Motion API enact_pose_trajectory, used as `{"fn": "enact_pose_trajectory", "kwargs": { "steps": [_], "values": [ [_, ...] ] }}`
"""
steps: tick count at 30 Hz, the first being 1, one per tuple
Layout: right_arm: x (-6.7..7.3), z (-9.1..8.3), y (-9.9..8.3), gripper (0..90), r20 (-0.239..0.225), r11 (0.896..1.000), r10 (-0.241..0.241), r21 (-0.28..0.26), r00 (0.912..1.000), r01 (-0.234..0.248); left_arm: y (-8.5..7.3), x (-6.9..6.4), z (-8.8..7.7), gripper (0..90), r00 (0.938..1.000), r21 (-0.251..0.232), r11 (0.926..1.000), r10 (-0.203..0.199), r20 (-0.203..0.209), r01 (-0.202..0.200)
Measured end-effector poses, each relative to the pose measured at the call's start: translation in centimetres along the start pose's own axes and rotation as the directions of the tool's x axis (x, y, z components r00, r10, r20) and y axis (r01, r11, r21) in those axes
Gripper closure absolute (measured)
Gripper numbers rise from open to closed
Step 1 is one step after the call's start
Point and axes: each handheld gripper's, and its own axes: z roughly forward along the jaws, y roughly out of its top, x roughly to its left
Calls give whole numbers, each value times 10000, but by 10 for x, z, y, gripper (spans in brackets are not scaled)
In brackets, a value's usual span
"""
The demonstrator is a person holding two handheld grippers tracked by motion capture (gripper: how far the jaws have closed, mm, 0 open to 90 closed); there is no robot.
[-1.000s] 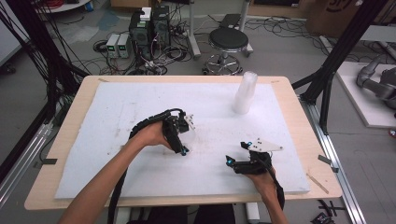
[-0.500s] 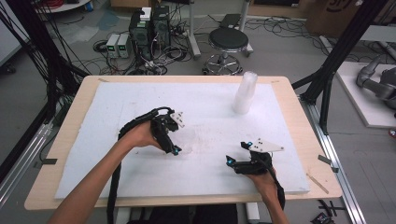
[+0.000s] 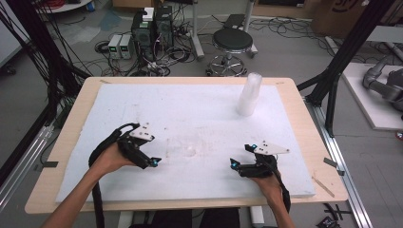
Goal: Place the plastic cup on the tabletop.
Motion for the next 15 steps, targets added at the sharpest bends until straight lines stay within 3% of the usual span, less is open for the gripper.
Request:
{"fn": "enact_pose_trajectory", "kwargs": {
  "steps": [1,3,5,8,9,11,15],
  "values": [
    [0,0,0,154,3,10000,-67,-33,10000,67,-8,-1,-3,139,9996,-265,9994,-239,-122,236],
    [0,-1,0,154,-9,10000,-56,-77,10000,56,-23,-5,-6,142,9957,-1102,9910,-812,-437,760],
    [0,-2,-1,154,61,9998,-47,-209,10000,48,-37,-9,-8,142,9898,-1844,9771,-1215,-741,1061],
    [0,-4,-2,154,81,9991,100,-423,9999,-97,-53,-13,-9,142,9771,-2977,9431,-1859,-1033,1480],
    [-1,-4,-2,154,69,9989,116,-455,9999,-113,-59,-14,-10,141,9725,-3370,9278,-2065,-1077,1597],
    [0,-6,-2,154,149,9978,97,-654,9998,-88,-67,-15,-10,141,9650,-3841,9065,-2356,-1156,1753],
    [2,-7,-3,155,256,9972,10,-749,9997,9,-74,-17,-11,141,9580,-4431,8823,-2461,-1471,1586]
  ]
}}
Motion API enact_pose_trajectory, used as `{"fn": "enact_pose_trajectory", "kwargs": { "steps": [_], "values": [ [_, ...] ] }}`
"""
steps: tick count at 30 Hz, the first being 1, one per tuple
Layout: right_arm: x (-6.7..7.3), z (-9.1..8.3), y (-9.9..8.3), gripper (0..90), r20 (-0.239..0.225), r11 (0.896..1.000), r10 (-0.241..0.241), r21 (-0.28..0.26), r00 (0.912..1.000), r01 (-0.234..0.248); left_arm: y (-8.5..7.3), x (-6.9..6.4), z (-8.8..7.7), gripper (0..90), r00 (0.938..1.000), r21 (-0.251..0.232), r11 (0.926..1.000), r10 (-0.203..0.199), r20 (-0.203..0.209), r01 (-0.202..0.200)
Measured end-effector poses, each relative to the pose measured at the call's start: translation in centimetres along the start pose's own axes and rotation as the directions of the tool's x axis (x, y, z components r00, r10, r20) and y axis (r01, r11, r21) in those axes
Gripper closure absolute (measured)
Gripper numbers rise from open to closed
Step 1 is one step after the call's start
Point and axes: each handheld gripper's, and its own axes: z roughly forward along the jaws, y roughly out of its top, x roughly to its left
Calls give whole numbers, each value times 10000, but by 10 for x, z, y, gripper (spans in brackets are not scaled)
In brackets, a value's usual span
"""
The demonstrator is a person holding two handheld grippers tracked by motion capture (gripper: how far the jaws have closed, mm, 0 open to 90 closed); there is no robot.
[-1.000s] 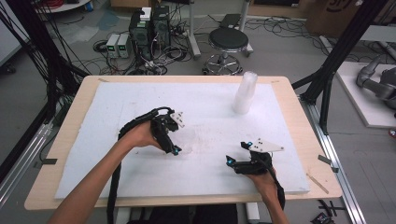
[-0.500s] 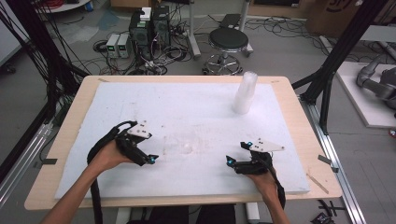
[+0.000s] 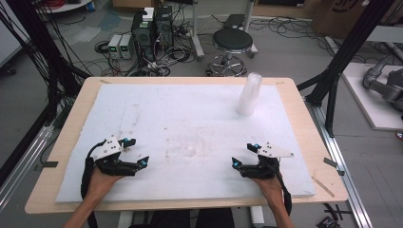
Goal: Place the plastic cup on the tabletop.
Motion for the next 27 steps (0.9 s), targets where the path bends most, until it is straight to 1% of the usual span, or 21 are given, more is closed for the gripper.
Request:
{"fn": "enact_pose_trajectory", "kwargs": {
  "steps": [3,5,6,8,9,11,12,14,15,18,20,24,27],
  "values": [
    [1,0,0,154,121,9999,-110,-30,9999,111,-2,1,-3,141,9999,-254,9997,-70,-144,67],
    [1,-1,0,155,163,9999,-120,-79,9998,121,-3,0,-4,142,9994,-379,9993,5,-340,-18],
    [1,-1,0,155,157,9998,-147,-102,9998,149,-4,1,-5,142,9994,-358,9994,7,-339,-20],
    [1,-1,-1,154,146,9999,-101,-123,9998,103,-4,1,-6,141,9988,-392,9992,60,-476,-79],
    [1,-1,-1,155,150,9999,-106,-122,9998,107,-4,2,-7,142,9987,-425,9991,-3,-513,-19],
    [1,-1,-1,154,115,9999,-118,-119,9999,119,-4,3,-8,142,9984,-499,9987,17,-565,-45],
    [1,-1,-1,154,121,9999,-100,-109,9999,101,-5,3,-8,142,9983,-415,9991,48,-580,-72],
    [1,-1,-1,155,115,9999,-38,-96,9999,39,-7,3,-8,142,9988,-444,9990,-25,-480,4],
    [1,-1,-1,154,116,10000,6,-89,9999,-5,-8,3,-7,142,9986,-392,9992,2,-530,-23],
    [1,-1,-1,155,147,9999,-98,-95,9998,100,-10,5,-7,142,9988,-397,9992,-64,-481,45],
    [1,-1,-1,155,167,9997,-178,-157,9997,181,-11,6,-8,146,9990,-478,9988,-127,-433,106],
    [1,-2,-1,154,179,9997,-96,-219,9998,100,-12,7,-9,157,9985,-599,9979,-291,-462,263],
    [1,-4,-2,155,218,9991,-24,-415,9998,33,-13,8,-11,165,9981,-836,9958,-421,-441,383]
  ]
}}
